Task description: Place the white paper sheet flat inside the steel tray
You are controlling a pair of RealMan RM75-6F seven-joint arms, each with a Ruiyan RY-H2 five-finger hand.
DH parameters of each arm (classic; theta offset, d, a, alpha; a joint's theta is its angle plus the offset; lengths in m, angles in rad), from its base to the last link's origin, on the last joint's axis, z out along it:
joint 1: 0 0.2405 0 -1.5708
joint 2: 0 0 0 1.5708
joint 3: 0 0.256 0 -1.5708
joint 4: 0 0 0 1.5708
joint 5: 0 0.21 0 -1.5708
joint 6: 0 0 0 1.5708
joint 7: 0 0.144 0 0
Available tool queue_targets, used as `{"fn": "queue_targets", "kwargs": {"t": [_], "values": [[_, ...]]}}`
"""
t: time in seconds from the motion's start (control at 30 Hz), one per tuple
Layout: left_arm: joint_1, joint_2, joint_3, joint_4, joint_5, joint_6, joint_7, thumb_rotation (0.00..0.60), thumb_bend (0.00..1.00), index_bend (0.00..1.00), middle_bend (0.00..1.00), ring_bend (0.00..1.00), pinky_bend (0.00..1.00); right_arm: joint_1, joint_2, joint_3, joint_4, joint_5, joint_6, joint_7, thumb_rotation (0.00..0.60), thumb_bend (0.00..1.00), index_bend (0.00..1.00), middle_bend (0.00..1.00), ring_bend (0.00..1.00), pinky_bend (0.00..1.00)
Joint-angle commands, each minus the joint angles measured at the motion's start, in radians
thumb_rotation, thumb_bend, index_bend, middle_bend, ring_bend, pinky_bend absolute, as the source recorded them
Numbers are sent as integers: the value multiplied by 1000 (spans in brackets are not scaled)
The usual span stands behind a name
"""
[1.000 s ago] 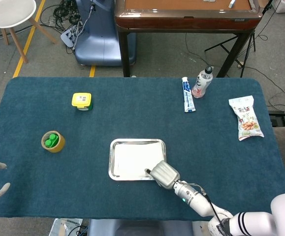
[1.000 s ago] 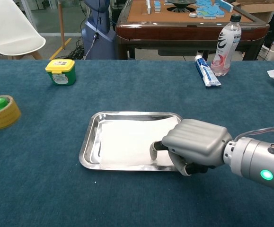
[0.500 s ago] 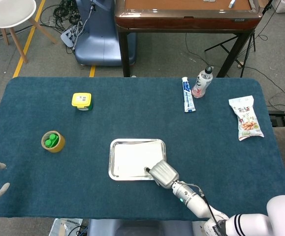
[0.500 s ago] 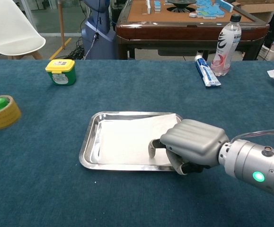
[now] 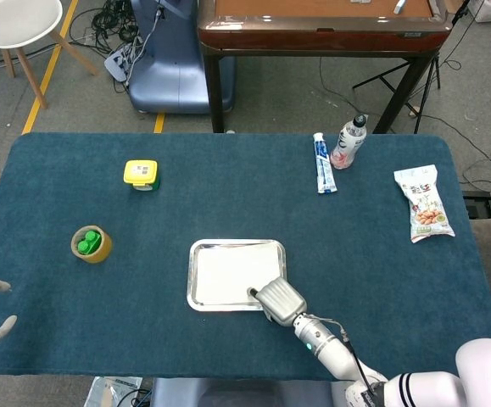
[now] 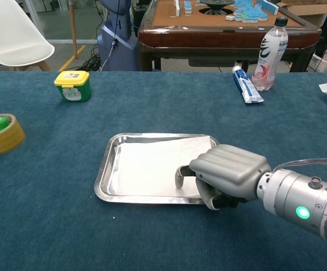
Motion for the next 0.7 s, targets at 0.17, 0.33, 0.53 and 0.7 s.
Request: {"fn": "queue_targets", "kwargs": {"t": [0.17,0.33,0.53,0.7], "values": [[1,1,0,-1,1,2,-1,600,190,389,374,294,455,-2,1,7,-13,-2,22,10,600,1000,304,1000,998,1000],[0,-1,1,0,1,-2,1,600,190,389,374,294,455,-5,16,18,-32,-21,42,42,600,1000,304,1000,998,1000],[-2,-3,2,-1,2,-4,7,600,191,389,374,294,455,-6,52,17,-48,-37,55,46,600,1000,304,1000,998,1000],[-3,-6,2,0,1,-8,12,600,191,389,374,294,455,-9,89,0,-57,-44,57,31,600,1000,304,1000,999,1000]]}}
